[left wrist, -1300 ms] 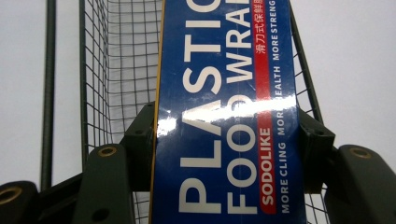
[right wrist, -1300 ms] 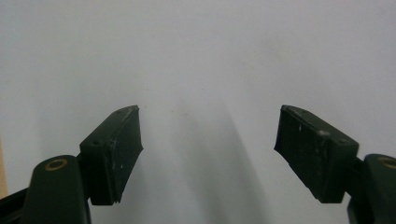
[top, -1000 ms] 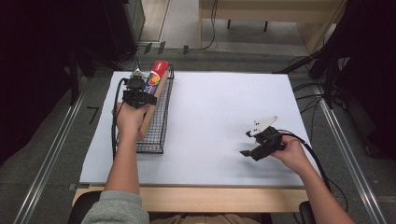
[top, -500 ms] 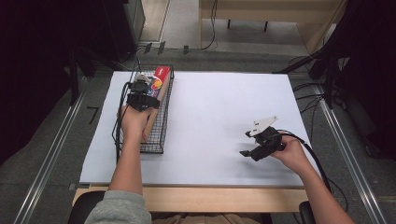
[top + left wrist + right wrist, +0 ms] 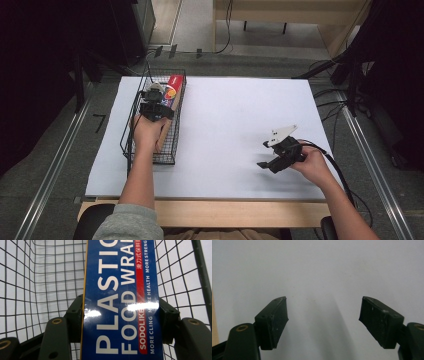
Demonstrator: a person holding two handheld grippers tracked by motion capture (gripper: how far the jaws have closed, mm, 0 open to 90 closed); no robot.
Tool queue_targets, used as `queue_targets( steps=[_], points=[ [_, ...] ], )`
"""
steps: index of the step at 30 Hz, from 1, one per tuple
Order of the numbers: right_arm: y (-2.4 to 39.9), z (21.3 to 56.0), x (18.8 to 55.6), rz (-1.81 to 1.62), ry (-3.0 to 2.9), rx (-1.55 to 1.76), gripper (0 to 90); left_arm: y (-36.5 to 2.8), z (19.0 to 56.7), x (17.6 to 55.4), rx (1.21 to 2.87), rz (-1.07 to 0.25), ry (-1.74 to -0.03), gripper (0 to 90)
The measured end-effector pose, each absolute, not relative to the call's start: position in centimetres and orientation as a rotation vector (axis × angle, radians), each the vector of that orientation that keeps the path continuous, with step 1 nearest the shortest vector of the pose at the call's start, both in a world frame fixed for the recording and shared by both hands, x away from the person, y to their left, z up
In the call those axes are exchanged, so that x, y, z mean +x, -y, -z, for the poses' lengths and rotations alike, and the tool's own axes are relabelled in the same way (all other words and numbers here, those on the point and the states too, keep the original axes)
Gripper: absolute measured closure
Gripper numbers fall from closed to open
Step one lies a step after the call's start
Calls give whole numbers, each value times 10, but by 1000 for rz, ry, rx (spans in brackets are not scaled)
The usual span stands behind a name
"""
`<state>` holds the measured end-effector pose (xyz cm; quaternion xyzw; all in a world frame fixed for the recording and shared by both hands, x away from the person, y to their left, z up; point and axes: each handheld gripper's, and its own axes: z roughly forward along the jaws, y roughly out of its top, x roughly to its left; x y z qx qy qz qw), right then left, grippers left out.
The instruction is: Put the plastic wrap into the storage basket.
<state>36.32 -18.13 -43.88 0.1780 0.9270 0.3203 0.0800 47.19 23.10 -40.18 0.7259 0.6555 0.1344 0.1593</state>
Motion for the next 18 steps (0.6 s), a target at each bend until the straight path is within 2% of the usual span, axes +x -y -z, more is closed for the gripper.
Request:
queue_targets(
  steps=[6,18],
  points=[
    [182,438,363,-952,-2762,537,234,-230,413,473,2108,-330,-1896,392],
    [183,438,363,-961,-2765,544,234,-229,408,470,2106,-345,-1865,358]
  ],
)
